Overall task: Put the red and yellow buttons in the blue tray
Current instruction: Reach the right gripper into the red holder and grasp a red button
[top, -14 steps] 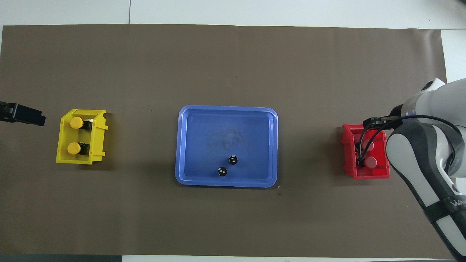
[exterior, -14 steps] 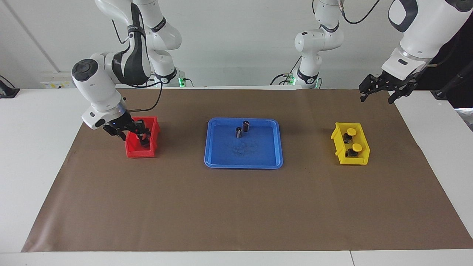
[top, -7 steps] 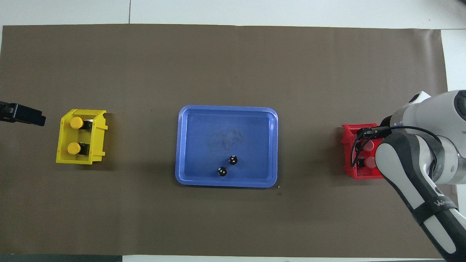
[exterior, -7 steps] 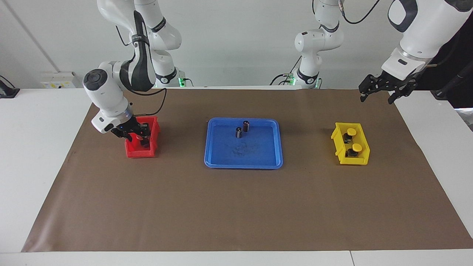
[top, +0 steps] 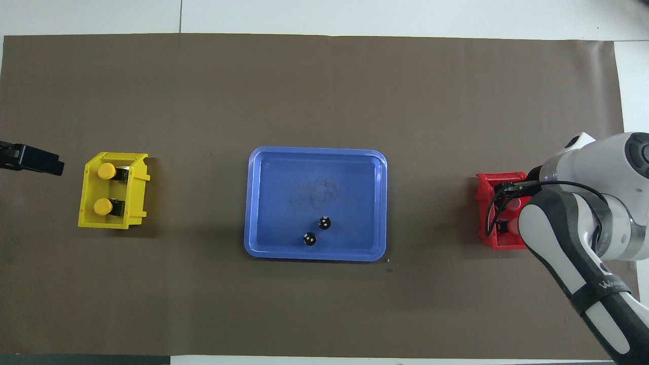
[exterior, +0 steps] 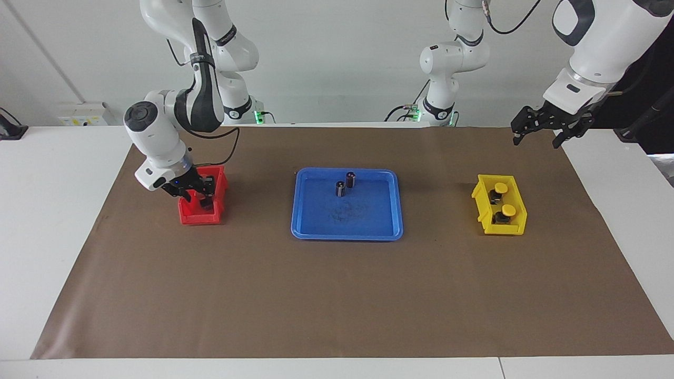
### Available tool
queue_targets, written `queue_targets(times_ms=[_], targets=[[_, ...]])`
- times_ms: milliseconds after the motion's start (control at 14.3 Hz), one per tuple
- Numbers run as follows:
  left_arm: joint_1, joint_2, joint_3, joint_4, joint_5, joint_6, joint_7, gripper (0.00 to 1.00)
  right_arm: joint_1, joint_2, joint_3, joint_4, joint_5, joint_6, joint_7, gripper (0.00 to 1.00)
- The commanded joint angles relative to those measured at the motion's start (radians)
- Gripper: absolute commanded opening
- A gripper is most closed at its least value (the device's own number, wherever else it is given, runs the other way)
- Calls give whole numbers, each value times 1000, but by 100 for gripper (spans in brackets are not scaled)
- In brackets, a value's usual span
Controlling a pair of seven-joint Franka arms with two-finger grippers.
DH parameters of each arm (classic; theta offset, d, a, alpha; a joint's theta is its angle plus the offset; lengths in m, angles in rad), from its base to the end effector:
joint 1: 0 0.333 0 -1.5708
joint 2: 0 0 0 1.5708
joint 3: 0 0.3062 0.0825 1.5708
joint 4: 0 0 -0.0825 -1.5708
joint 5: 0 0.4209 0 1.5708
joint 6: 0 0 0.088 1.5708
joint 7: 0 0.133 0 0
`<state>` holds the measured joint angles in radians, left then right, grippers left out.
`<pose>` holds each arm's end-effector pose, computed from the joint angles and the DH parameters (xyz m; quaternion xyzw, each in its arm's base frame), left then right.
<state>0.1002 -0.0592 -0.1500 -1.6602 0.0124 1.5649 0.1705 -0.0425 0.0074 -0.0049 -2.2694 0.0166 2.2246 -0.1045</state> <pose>0.5700 -0.0288 0.5768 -0.9937 0.1098 0.0190 0.0095 0.5390 -0.0247 0.2909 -0.9994 -0.0233 0.0255 0.0084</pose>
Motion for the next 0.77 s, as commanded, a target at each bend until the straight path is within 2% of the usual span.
queue_targets(times_ms=[0,488,698], targets=[[9,-5,0,-3,-8,-14,11,100,-4,-35,2,-50,14,32,-38,60],[10,-7,1,-10,-8,-14,11,100,-5,-47,2,-74,14,27,-66,56],[12,-39,1,-77,-8,38,18,100,-11,-49,2,-82,14,24,-99,48]])
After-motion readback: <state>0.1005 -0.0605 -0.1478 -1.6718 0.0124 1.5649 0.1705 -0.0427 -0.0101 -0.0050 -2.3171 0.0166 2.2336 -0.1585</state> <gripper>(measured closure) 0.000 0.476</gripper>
